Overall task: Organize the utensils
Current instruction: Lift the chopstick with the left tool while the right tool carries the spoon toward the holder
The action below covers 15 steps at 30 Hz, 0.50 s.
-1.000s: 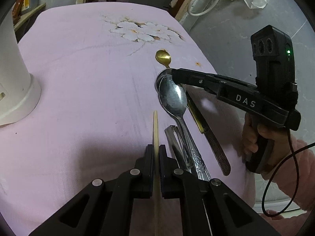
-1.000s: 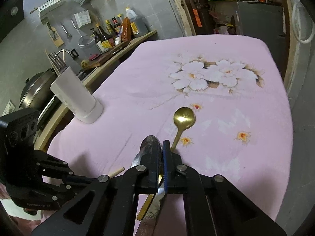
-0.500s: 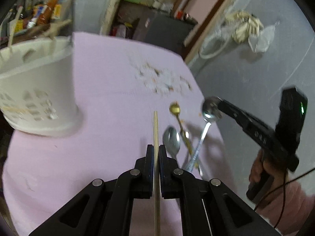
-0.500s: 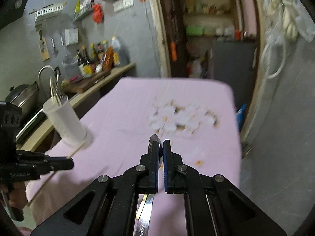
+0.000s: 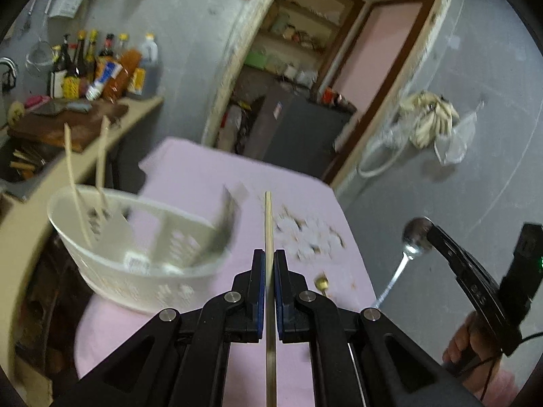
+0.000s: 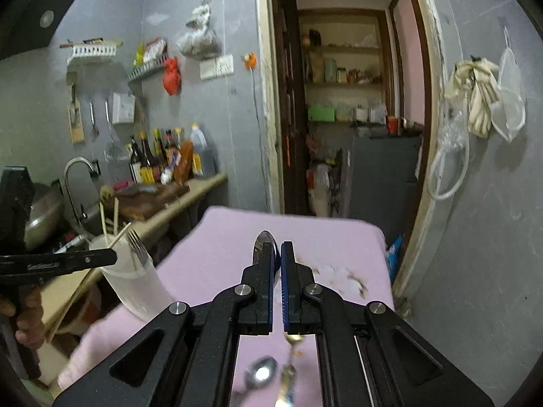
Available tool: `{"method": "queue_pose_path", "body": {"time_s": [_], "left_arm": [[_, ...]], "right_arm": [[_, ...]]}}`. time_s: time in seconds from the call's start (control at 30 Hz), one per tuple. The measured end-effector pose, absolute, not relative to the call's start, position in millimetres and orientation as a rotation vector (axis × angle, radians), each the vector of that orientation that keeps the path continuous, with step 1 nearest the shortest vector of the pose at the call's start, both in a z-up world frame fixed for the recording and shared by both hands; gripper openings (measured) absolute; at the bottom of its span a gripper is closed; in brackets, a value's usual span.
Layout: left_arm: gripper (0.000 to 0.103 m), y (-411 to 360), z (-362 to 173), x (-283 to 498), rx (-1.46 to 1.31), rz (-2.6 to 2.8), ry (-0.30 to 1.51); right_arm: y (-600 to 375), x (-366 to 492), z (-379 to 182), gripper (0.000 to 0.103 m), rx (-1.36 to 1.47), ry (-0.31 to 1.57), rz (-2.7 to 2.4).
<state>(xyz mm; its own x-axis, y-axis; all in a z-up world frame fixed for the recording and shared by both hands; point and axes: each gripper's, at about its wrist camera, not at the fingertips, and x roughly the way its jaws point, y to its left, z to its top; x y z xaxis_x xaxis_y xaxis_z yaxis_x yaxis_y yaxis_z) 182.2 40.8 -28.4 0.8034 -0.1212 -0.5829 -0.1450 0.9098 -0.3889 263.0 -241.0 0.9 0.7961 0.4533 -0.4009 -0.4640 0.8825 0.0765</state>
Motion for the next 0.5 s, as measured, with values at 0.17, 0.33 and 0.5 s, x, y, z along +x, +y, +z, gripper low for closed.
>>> {"method": "queue_pose_path", "body": {"time_s": [0.17,0.33,0.5], "left_arm": [[0.005,93,-9,187,-0.425,0.049,0.577],[0.005,143,4,196,-0.437,0.080,0.503],[0.005,186,14,213,-0.462,0.091,0.424]], "right_arm": [[-200,254,29,0.004,-0.018,0.362,0.519],[-156,247,52,0.004,-0.019,0.304,0.532],[-108,246,68,0.004,-0.059,0.258,0.527]]}}
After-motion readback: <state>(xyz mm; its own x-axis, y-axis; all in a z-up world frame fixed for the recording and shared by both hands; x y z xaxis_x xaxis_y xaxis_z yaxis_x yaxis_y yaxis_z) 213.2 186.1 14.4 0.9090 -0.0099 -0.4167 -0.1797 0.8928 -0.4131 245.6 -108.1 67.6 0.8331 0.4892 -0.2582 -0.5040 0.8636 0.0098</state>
